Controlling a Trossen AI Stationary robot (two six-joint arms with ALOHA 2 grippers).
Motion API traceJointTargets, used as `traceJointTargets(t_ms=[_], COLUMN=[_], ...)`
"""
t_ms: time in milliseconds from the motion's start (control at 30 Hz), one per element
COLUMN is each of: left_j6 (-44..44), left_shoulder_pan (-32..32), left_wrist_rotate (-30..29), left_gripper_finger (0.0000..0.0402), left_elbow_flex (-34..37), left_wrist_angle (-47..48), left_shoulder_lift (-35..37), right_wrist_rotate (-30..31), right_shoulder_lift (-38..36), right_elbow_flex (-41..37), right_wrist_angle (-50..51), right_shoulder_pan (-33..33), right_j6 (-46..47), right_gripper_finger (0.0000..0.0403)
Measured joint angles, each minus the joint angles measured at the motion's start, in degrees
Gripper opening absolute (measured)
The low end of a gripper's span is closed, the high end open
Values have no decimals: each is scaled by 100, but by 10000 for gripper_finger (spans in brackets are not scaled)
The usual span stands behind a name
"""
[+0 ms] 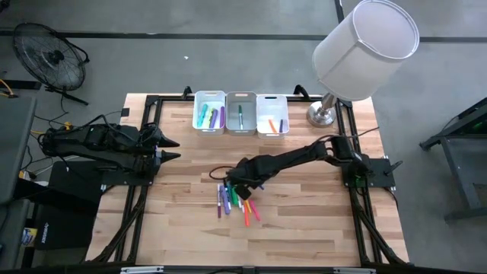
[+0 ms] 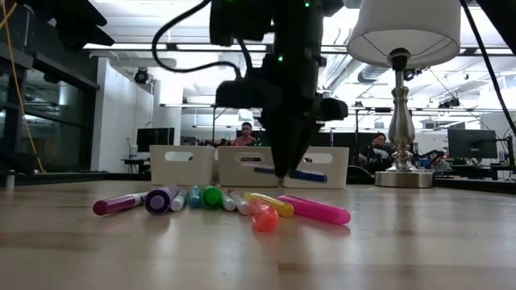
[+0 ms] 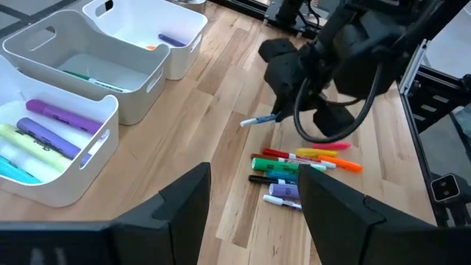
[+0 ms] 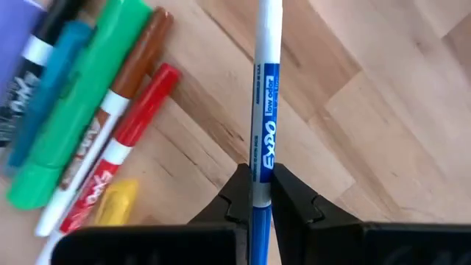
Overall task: Pick & Place Markers
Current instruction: Put the blue marker pen into the gray bin
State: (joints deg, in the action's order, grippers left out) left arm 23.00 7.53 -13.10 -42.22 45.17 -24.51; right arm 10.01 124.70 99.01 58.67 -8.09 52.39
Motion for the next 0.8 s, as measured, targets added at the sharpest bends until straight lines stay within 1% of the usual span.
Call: traceJointTargets(t_ms=[200,333,700,800], left_j6=[0,-8,-66,-66], left_shoulder_pan=[0,0,0,0], left_wrist_rotate=[0,-28,-144,-144], left_gripper_finger=[201,201,201,201], left_elbow_flex=[0,0,0,0], left_wrist_angle=[0,-1,-1,-1], left_shoulder_lift=[0,0,0,0], right_wrist_rotate=[82,117,85,36], right_shoulder_lift=[-311,-505,-717,-730], right_elbow_flex=[6,15,21,19], right_wrist_angle=[-248,-583,-1921,-2093], right_shoulder_pan=[199,424,1364,1646], right_j6=[144,159,20,-22], right_gripper_finger=[19,19,19,19])
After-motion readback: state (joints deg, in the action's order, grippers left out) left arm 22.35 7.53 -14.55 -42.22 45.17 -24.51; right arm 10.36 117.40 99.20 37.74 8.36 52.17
